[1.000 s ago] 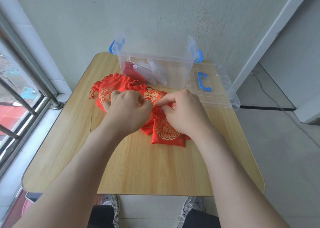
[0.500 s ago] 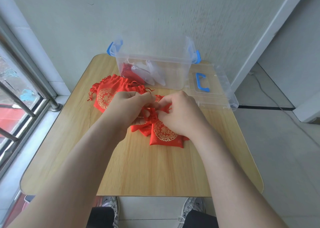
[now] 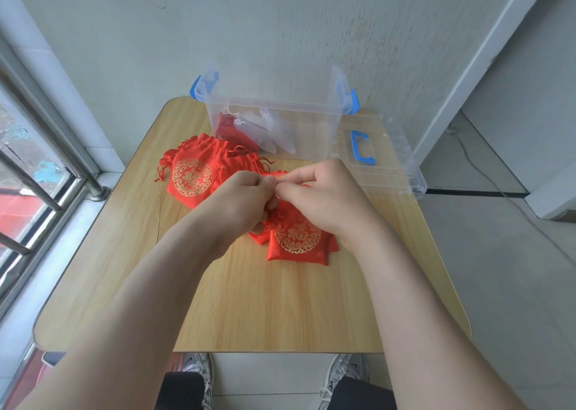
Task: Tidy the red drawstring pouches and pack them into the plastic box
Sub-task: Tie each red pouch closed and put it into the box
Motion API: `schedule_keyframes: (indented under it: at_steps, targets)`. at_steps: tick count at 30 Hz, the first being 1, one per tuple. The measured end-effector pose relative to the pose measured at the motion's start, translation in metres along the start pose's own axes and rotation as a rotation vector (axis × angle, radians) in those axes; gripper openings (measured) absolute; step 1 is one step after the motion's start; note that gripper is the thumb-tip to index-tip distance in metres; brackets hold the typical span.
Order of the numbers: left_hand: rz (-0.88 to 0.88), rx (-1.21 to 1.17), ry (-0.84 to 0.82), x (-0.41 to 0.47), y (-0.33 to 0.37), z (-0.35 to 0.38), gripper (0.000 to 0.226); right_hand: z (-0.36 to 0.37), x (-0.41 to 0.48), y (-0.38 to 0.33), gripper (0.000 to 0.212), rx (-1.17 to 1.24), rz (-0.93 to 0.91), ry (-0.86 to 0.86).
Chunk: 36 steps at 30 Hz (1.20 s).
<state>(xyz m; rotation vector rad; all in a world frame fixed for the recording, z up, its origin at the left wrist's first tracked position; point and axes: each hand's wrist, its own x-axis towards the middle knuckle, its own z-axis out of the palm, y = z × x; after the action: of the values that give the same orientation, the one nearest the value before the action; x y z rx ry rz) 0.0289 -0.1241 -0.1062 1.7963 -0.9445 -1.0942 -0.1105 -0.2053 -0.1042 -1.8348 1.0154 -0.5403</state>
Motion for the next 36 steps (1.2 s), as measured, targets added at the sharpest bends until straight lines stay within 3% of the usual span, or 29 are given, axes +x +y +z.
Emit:
schedule_keyframes:
  at_steps: [13,23,28,36]
  targets:
    - [0.072,-0.111,-0.019,0.000,-0.002,-0.010,0.024,0.000,0.003,0.007,0.016,-0.014,0.006,0.048]
    - [0.136,-0.063,0.012,-0.005,0.001,-0.015,0.031,0.001,0.004,0.004,0.021,-0.051,-0.023,0.083]
    - [0.143,-0.103,0.011,-0.005,0.000,-0.016,0.036,0.000,-0.001,-0.006,0.008,0.042,0.010,0.079]
    - [0.140,-0.190,-0.041,-0.005,-0.001,-0.019,0.017,0.000,0.001,-0.008,0.018,0.093,0.072,0.077]
